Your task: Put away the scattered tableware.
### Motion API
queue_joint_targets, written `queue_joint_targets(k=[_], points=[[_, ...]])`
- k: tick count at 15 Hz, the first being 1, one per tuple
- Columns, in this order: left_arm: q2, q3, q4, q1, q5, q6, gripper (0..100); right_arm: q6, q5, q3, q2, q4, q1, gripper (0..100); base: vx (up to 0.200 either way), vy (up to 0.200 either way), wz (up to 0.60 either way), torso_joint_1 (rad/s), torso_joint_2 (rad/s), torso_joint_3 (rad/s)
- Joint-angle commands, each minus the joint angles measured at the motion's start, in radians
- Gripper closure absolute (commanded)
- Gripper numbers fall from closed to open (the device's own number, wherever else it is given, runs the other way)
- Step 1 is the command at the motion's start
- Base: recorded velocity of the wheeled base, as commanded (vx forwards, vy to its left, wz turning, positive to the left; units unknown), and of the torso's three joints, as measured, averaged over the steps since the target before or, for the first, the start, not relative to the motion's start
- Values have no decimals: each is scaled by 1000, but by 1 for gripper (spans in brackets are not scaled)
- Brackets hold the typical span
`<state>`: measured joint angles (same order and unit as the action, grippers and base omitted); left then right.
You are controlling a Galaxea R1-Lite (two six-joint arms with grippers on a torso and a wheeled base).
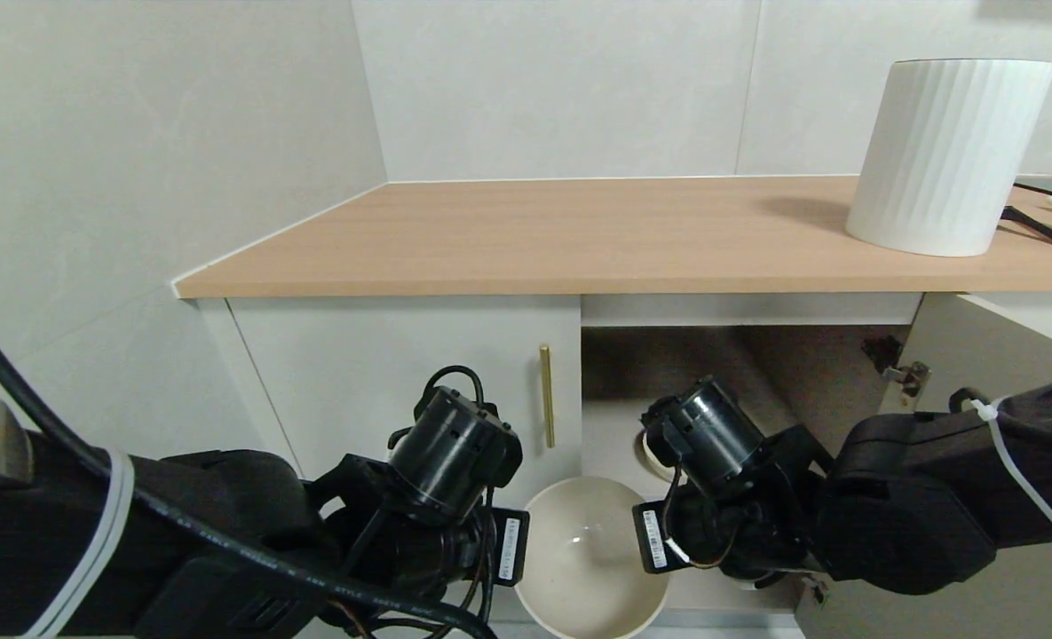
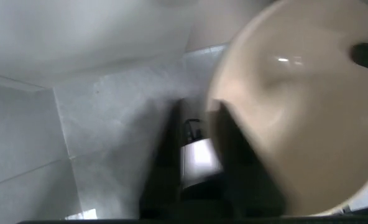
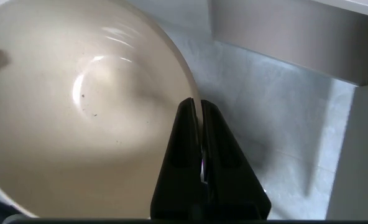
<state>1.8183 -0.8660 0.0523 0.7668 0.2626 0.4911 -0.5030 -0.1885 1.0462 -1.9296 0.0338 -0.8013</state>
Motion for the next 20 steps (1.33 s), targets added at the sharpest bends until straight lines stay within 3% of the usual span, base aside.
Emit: queue_joint_targets(k=[1,6,14,17,20], points=[[-2,-2,9,2,-5,3,0,0,8,2,-2,-9,-4,100,0,0,0,0,0,0],[-30,-5,14,-1,-5,7,0,-2,4,5,-25,-11,8,100,0,0,0,0,0,0],[-45,-5,14,-4,-6,7,0,-19,-37,-74,-103,-298,252,100,0,0,0,0,0,0],[-51,-4,14,-4,-6,7,0,-39,-43,-55,-200,-436,352,100,0,0,0,0,0,0],[-51,-4,14,-6,-6,7,0,-94,-97,8,-279,-466,390,100,0,0,0,0,0,0]])
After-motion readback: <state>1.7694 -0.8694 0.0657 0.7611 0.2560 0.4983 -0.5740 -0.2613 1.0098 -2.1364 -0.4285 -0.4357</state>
